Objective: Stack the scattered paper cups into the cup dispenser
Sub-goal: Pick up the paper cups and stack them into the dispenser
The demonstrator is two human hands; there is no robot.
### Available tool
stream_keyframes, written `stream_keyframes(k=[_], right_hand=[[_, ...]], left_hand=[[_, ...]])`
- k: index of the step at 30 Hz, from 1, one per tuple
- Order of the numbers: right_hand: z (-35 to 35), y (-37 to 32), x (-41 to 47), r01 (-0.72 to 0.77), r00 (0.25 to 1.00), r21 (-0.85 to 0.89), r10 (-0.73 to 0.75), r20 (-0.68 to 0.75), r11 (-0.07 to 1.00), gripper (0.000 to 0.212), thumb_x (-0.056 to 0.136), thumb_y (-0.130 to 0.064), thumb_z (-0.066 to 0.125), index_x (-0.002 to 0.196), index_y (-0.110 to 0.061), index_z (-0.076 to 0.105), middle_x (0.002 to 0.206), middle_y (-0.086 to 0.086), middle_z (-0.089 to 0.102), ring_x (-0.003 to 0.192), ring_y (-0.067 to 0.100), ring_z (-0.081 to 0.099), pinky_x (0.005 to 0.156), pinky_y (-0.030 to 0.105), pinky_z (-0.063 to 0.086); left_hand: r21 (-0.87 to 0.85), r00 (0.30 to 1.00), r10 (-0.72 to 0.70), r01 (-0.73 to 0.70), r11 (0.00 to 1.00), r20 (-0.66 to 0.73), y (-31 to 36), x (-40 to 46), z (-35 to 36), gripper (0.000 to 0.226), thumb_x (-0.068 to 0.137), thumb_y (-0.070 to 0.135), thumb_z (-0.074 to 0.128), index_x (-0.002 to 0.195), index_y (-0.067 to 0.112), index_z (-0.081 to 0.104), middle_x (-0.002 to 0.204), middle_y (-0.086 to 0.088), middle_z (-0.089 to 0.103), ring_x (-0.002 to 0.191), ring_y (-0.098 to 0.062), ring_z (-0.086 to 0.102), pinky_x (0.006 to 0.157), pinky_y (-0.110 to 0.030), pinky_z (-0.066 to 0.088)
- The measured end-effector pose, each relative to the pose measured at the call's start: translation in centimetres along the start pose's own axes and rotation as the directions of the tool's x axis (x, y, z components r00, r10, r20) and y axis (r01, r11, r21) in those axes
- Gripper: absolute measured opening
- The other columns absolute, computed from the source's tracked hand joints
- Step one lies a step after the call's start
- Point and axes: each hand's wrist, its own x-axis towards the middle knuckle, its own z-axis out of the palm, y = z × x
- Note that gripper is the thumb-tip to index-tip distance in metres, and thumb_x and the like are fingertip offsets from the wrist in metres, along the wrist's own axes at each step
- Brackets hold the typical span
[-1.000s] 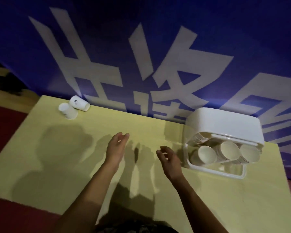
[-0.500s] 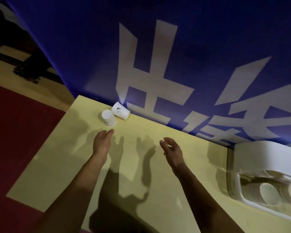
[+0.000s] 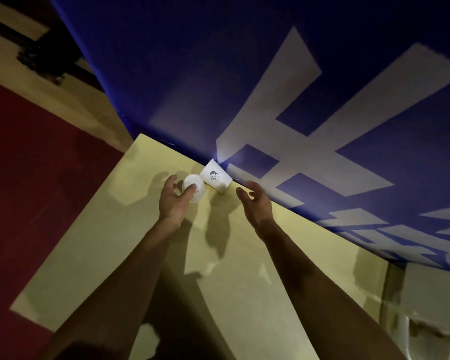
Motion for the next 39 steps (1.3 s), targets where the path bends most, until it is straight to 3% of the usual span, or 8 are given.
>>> stream_keyframes(k=[4,9,13,18,23,29,33,39], right_hand=[[2.6,-1.9,3.0,0.158,0.986,-0.187,-0.144,0.087,0.969,0.051,0.092,-0.038,0.063,0.136,-0.017,0.051,0.139,0.006,0.051,0.127,0.023,0.048,0.107,0.044,0.043],[5.7,-2.8,5.8,0.170,0.978,-0.380,-0.109,0.177,0.909,0.051,0.092,-0.037,0.062,0.135,-0.012,0.048,0.137,0.011,0.051,0.126,0.028,0.048,0.107,0.044,0.042],[6.4,-2.2,5.3,0.011,0.984,-0.236,0.032,0.177,0.972,0.050,0.086,-0.029,0.071,0.127,-0.014,0.048,0.124,0.009,0.059,0.109,0.028,0.059,0.094,0.046,0.052],[4.4,0.6,2.9,-0.116,0.968,-0.104,0.136,0.210,0.988,0.074,0.080,-0.036,0.077,0.139,-0.017,0.036,0.127,0.007,0.058,0.108,0.028,0.061,0.090,0.048,0.055],[1.0,3.5,-1.1,-0.237,0.939,0.145,0.189,0.286,0.961,0.099,0.080,-0.033,0.079,0.151,-0.037,0.010,0.122,0.000,0.059,0.098,0.018,0.064,0.069,0.025,0.057],[-2.9,4.9,-7.8,-0.149,0.979,0.243,0.108,0.171,0.959,0.066,0.076,-0.039,0.081,0.124,-0.046,0.037,0.107,-0.009,0.062,0.094,0.015,0.064,0.073,0.032,0.060],[-5.5,5.7,-12.7,-0.073,0.997,0.371,0.062,0.043,0.926,0.060,0.071,-0.041,0.082,0.115,-0.050,0.042,0.110,-0.004,0.061,0.091,0.015,0.067,0.074,0.032,0.060],[-9.0,7.7,-18.9,0.013,0.984,0.480,0.074,-0.161,0.877,0.028,0.081,-0.049,0.072,0.101,-0.043,0.053,0.095,-0.016,0.065,0.086,0.012,0.069,0.072,0.044,0.062]], left_hand=[[0.053,0.998,0.040,-0.042,0.998,0.042,-0.3,1.8,0.2,0.052,0.084,0.028,0.072,0.132,0.020,0.054,0.119,0.001,0.057,0.101,-0.016,0.057,0.082,-0.022,0.043],[0.045,0.989,0.080,-0.086,0.995,0.125,-0.7,2.5,-0.1,0.036,0.082,0.029,0.070,0.115,0.016,0.065,0.109,0.001,0.067,0.102,-0.024,0.064,0.087,-0.033,0.053],[0.042,0.980,0.067,-0.076,0.996,0.189,-0.2,1.6,0.0,0.035,0.076,0.039,0.063,0.108,0.025,0.062,0.104,0.004,0.065,0.099,-0.022,0.063,0.087,-0.048,0.056],[0.152,0.939,0.099,-0.156,0.976,0.330,-0.9,-0.5,-0.1,0.051,0.076,0.031,0.080,0.120,0.021,0.056,0.114,0.001,0.064,0.102,-0.019,0.062,0.086,-0.035,0.056],[0.113,0.854,0.094,-0.176,0.978,0.511,-1.8,-3.8,0.0,0.068,0.069,0.023,0.087,0.126,0.022,0.051,0.121,0.000,0.062,0.114,-0.019,0.059,0.099,-0.040,0.050],[0.033,0.906,0.101,-0.126,0.991,0.410,-2.3,-8.0,1.2,0.058,0.073,0.022,0.083,0.124,0.025,0.056,0.116,0.008,0.066,0.110,-0.013,0.062,0.092,-0.028,0.051],[-0.097,0.889,0.108,-0.072,0.993,0.446,-1.8,-11.7,2.1,0.055,0.074,0.028,0.080,0.123,0.029,0.056,0.115,0.006,0.067,0.108,-0.017,0.063,0.090,-0.034,0.053],[-0.142,0.826,0.089,-0.011,0.990,0.557,-1.4,-19.2,4.4,0.054,0.068,0.063,0.070,0.117,0.048,0.055,0.116,0.016,0.065,0.107,-0.011,0.064,0.090,-0.039,0.055]])
